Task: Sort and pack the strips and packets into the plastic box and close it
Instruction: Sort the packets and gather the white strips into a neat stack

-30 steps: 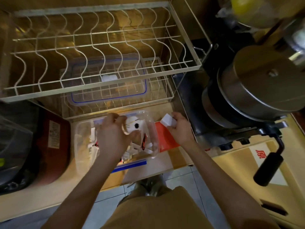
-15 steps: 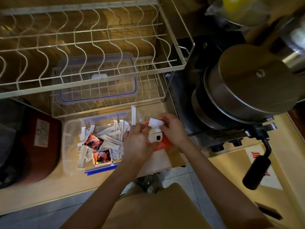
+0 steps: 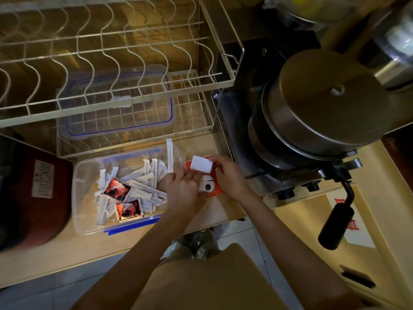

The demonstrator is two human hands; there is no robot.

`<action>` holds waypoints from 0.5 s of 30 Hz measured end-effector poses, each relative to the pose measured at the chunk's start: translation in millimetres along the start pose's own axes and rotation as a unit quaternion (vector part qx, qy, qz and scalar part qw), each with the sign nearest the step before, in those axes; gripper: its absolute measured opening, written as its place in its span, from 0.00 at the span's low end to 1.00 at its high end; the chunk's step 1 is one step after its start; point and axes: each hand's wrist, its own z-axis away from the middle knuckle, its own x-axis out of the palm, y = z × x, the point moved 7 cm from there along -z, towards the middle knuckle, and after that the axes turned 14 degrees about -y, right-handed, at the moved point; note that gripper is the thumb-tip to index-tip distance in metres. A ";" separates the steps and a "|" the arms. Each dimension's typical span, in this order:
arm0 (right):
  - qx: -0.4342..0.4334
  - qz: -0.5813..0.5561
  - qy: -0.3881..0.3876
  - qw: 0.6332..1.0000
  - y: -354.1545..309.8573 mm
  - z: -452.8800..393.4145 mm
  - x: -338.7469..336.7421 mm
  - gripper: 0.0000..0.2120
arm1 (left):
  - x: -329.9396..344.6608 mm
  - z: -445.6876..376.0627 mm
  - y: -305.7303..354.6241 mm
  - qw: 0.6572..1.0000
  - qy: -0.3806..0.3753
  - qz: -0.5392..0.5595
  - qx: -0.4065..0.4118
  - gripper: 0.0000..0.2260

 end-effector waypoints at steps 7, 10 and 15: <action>-0.012 0.027 0.008 1.000 -5.8 -0.3 0.5 0.17 | -0.2 7.8 -2.9 0.999 0.014 0.053 0.002 0.22; -0.033 0.036 0.027 0.998 -17.7 1.5 0.5 0.15 | -13.5 17.9 -17.6 0.984 0.035 0.177 0.011 0.17; -0.084 -0.073 0.046 0.993 -46.8 2.9 7.1 0.12 | -23.8 31.1 -74.0 0.894 -0.008 0.445 -0.054 0.07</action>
